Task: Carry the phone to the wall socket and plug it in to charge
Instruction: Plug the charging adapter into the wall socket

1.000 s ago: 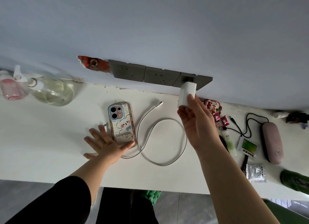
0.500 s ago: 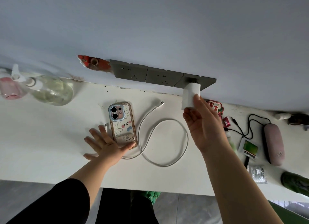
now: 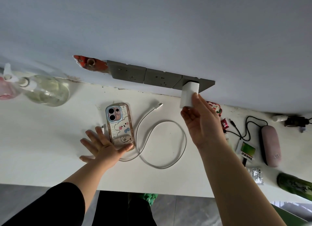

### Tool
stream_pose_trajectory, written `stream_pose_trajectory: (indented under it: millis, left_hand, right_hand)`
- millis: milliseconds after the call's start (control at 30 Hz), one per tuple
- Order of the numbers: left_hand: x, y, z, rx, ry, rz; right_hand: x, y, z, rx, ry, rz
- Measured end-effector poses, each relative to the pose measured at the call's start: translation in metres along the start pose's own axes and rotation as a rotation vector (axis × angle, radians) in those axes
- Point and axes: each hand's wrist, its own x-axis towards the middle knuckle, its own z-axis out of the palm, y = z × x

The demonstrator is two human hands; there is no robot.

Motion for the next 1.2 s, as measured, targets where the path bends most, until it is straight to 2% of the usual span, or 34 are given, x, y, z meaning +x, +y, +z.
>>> stream_pose_trajectory:
  millis: [367,500,600,1067,1133,1200]
  left_hand:
    - [-0.007,0.005,-0.002,-0.002,0.008,0.008]
    - [-0.007,0.007,-0.003,0.034,0.003,-0.005]
    - [-0.007,0.007,-0.004,0.036,-0.001,-0.014]
    - [-0.001,0.002,-0.003,-0.010,-0.027,-0.003]
    - [0.000,0.001,-0.002,-0.014,-0.022,-0.004]
    - [0.000,0.001,-0.002,-0.018,-0.016,-0.007]
  right_hand:
    - [0.006,-0.010,-0.001,-0.034,0.055,0.060]
    - [0.006,-0.005,-0.010,0.015,-0.120,0.098]
    - [-0.003,0.008,-0.024,0.058,-0.166,0.172]
    - [-0.003,0.026,-0.032,0.139,-0.072,0.113]
    - [-0.001,0.035,-0.031,0.082,-0.133,0.122]
    - [0.002,0.056,-0.027,-0.186,-0.193,0.160]
